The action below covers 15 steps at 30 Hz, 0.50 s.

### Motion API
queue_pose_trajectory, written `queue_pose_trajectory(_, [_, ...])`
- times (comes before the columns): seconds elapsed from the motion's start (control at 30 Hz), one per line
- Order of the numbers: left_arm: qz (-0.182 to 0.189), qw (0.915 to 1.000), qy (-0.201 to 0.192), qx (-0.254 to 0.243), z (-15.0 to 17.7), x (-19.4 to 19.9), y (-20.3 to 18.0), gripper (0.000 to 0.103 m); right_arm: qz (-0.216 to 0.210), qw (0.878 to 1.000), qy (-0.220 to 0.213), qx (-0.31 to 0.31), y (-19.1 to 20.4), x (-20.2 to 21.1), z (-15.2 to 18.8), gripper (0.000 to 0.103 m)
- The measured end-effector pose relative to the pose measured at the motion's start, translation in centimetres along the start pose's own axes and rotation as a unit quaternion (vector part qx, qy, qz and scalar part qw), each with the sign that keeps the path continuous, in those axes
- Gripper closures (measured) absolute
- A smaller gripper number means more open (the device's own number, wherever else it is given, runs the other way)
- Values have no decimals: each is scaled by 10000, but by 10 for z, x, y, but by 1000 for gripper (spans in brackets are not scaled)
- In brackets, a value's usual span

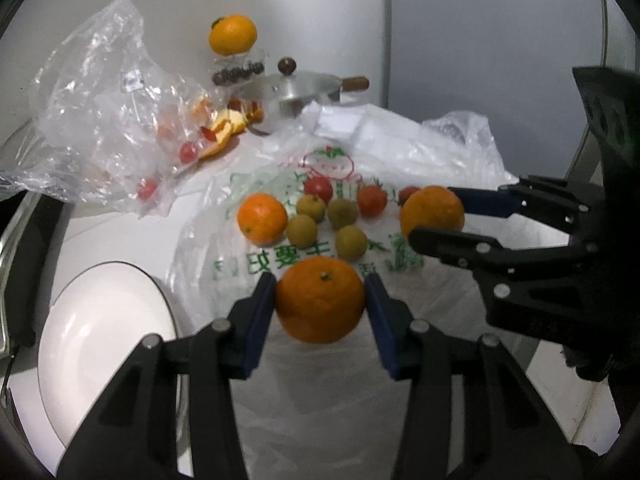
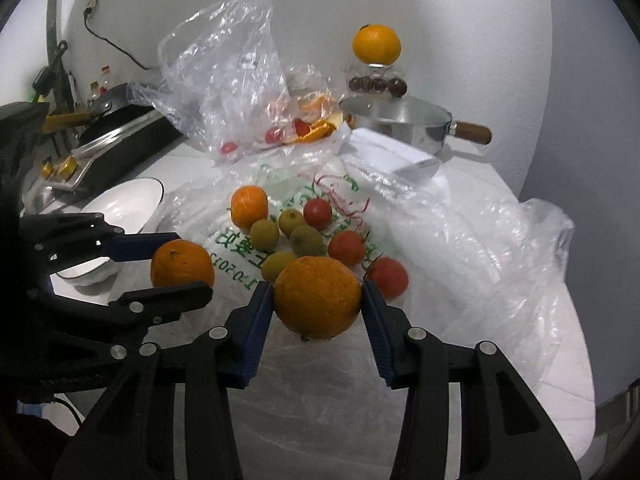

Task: Organize fruits
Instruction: 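Carry both oranges onto the white plate and open both tools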

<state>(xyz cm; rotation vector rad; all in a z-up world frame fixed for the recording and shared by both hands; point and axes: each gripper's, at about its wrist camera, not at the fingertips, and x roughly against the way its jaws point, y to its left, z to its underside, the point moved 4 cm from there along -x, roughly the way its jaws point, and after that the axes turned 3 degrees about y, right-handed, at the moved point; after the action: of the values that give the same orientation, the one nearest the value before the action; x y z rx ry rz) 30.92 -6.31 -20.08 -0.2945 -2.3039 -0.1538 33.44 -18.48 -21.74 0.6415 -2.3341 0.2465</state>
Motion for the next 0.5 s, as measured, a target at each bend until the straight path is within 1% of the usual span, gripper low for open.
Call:
queue_pose_trajectory(0.17, [-55,9995,-269,145,0,23,12,56,72,9999,-113,86,9,13,-9,55])
queue_pose_trajectory(0.27, [-121,9987,-402,272,2,37,26,56,73,9997,-189,169,21,19,-16,55])
queue_pose_trajectory(0.5, [-403,9954,-608,616,14,63,70,56,-59,9986,-357,375,56,24,-35,55])
